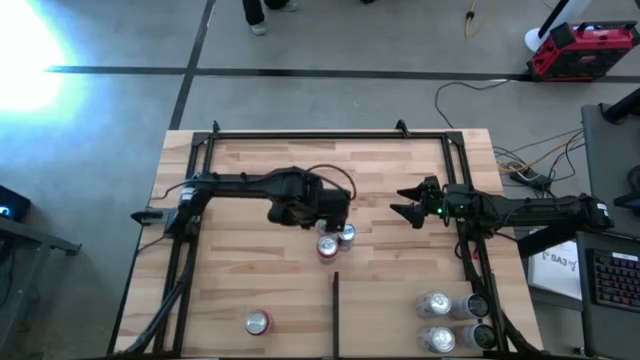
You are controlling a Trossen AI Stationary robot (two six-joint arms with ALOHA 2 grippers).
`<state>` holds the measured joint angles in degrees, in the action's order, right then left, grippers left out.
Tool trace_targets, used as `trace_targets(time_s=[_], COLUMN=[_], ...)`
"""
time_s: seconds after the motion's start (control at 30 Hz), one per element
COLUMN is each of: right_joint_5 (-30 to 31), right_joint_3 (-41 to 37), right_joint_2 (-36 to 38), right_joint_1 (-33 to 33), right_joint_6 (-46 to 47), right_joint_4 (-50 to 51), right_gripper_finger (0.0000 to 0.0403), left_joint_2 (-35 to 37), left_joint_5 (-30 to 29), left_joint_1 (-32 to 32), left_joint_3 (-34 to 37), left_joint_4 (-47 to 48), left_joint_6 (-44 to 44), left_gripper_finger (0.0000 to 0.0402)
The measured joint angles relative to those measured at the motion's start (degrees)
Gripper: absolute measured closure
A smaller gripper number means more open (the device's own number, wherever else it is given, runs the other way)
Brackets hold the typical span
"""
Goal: Place canned beverage on shelf
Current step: Move the bottom orange soda can to the center of the table
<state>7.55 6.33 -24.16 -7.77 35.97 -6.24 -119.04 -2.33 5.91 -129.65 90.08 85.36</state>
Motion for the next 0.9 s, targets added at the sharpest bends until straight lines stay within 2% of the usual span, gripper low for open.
trace_targets(time_s=[0.23, 0.37, 0.47, 0.67, 0.8, 0.9], right_joint_5=[-0.01, 0.0, 0.0, 0.0, 0.0, 0.0], right_joint_3=[0.0, -0.02, -0.02, 0.0, 0.0, -0.01], right_joint_2=[0.01, 0.0, 0.0, 0.02, 0.01, 0.01], right_joint_1=[-0.02, -0.02, -0.02, -0.02, -0.01, -0.01], right_joint_6=[0.0, 0.0, 0.0, 0.0, 0.0, 0.0], right_joint_4=[0.02, 0.0, 0.02, 0.02, 0.02, 0.02], right_gripper_finger=[0.0003, 0.0003, 0.0003, 0.0003, 0.0003, 0.0003], left_joint_2=[0.91, 4.44, 7.81, 13.54, 14.97, 15.12], left_joint_5=[0.04, 0.32, 3.1, 6.54, 6.53, 6.39], left_joint_1=[2.89, 3.6, 5.06, 11.25, 16.71, 19.95], left_joint_3=[1.26, 6.68, 12.72, 21.22, 22.04, 22.04], left_joint_4=[-0.08, -0.06, -0.03, -0.08, -0.45, -0.43], left_joint_6=[7.71, 11.6, 16.36, 33.65, 49.27, 57.15], left_gripper_finger=[0.0047, 0.0047, 0.0047, 0.0047, 0.0047, 0.0047])
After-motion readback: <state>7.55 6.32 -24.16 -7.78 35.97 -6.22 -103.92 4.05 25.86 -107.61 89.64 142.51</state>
